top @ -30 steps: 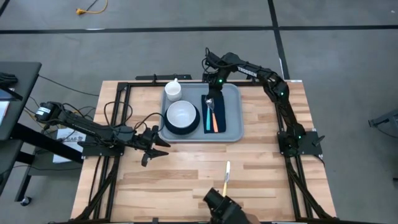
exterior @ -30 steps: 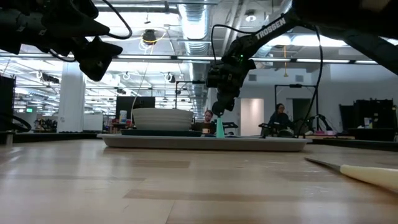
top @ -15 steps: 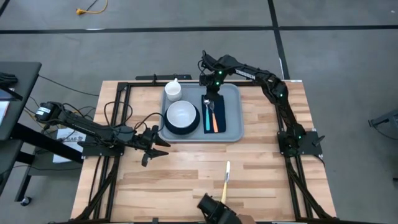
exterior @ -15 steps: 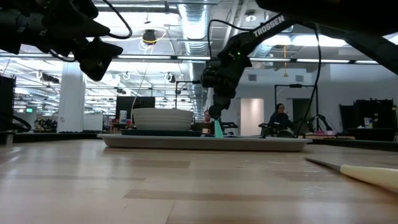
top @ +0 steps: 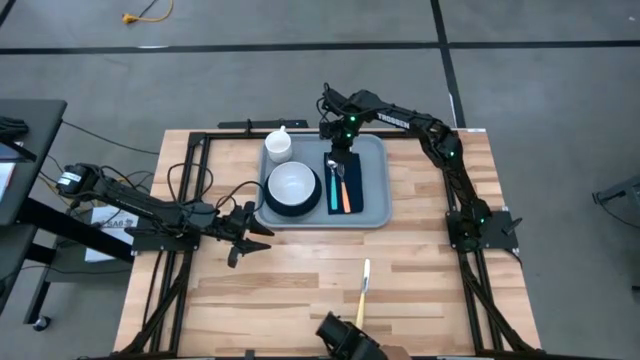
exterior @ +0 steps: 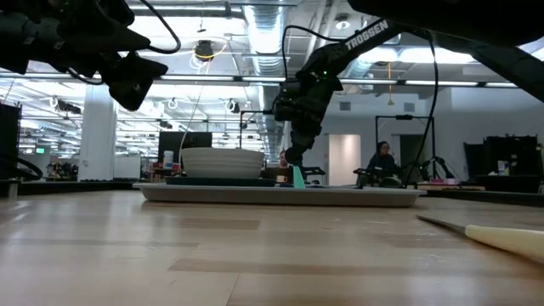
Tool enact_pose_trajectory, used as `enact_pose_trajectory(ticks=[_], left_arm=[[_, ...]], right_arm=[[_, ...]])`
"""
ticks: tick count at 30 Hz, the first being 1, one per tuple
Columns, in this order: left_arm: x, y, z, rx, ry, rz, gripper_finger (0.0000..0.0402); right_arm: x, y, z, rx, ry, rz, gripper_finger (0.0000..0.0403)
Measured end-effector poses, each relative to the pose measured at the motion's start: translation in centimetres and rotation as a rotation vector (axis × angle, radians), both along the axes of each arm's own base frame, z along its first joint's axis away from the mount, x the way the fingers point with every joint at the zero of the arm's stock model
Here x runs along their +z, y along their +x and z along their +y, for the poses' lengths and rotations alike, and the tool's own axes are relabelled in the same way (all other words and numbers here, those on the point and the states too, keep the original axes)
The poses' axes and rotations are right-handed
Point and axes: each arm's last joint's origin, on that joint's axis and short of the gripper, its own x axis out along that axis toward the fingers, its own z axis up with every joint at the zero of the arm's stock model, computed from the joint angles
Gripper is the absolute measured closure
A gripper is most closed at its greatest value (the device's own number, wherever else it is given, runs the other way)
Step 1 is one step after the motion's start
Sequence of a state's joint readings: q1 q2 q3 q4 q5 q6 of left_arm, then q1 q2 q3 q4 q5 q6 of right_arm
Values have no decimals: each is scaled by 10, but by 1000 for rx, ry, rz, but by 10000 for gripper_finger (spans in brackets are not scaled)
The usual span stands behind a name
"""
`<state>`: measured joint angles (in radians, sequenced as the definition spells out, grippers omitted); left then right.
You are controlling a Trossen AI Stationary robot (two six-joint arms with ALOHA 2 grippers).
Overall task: Set up tray
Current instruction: Put the blue spoon on the dark blue napkin to the left of the orange fork
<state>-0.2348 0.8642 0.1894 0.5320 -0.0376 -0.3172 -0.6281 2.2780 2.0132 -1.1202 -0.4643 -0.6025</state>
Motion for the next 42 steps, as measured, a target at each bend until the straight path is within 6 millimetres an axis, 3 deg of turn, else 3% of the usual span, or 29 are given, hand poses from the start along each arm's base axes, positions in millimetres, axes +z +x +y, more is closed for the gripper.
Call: enact_pose_trajectory(ticks=[13,42], left_arm=[[0,0,0,0,0,0,229],[0,0,0,0,1,3,229]], right_arm=[[0,4,-1,-5,-68,5,351],[0,8,3,-21,-81,2,350]])
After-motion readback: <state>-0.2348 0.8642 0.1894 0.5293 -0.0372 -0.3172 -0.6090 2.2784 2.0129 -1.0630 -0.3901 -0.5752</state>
